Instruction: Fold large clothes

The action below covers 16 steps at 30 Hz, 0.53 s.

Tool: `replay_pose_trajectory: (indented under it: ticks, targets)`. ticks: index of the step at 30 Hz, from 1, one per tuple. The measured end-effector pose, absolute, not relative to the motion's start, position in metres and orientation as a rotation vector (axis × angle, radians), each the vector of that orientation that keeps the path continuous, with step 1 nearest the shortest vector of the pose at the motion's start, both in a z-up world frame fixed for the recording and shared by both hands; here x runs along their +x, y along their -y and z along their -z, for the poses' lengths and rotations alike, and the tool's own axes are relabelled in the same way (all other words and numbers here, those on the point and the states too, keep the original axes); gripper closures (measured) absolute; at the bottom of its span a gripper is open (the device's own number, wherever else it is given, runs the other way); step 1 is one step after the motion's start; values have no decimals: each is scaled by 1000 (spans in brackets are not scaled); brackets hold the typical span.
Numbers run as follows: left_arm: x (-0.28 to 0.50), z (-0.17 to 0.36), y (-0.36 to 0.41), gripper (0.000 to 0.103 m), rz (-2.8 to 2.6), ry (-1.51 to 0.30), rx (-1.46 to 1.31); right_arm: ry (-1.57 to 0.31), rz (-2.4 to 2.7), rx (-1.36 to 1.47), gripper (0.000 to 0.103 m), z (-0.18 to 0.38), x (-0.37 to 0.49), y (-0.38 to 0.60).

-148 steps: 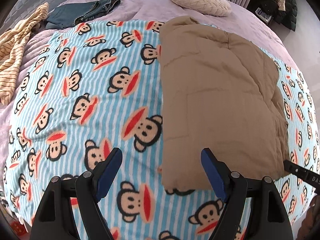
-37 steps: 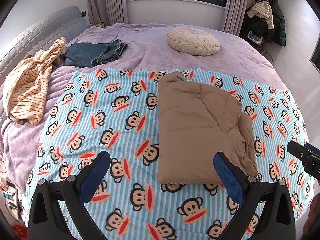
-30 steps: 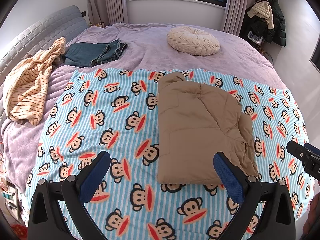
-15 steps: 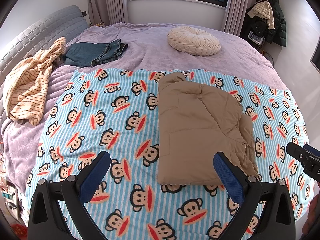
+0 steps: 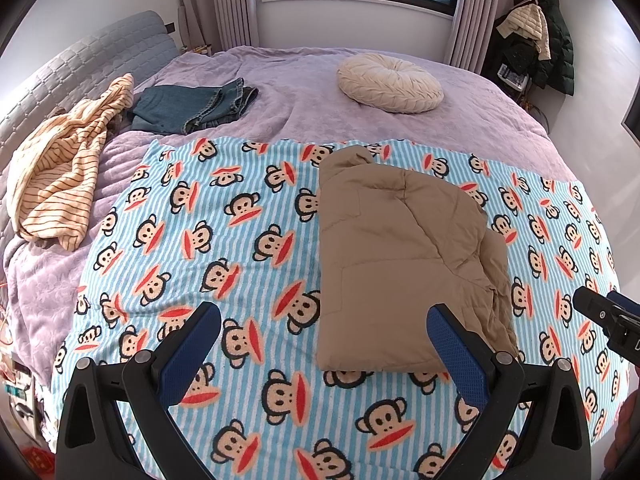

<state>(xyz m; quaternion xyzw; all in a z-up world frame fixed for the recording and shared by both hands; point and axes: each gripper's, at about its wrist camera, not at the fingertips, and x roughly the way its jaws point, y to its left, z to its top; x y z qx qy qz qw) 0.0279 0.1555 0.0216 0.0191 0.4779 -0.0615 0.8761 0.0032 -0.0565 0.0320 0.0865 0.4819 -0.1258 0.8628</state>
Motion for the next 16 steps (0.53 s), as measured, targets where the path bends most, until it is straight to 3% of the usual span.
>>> replay_pose_trajectory:
  ticks: [16]
  targets:
    - [29, -25, -157, 0, 138, -982, 27, -1015, 265, 183, 15, -32, 3, 55]
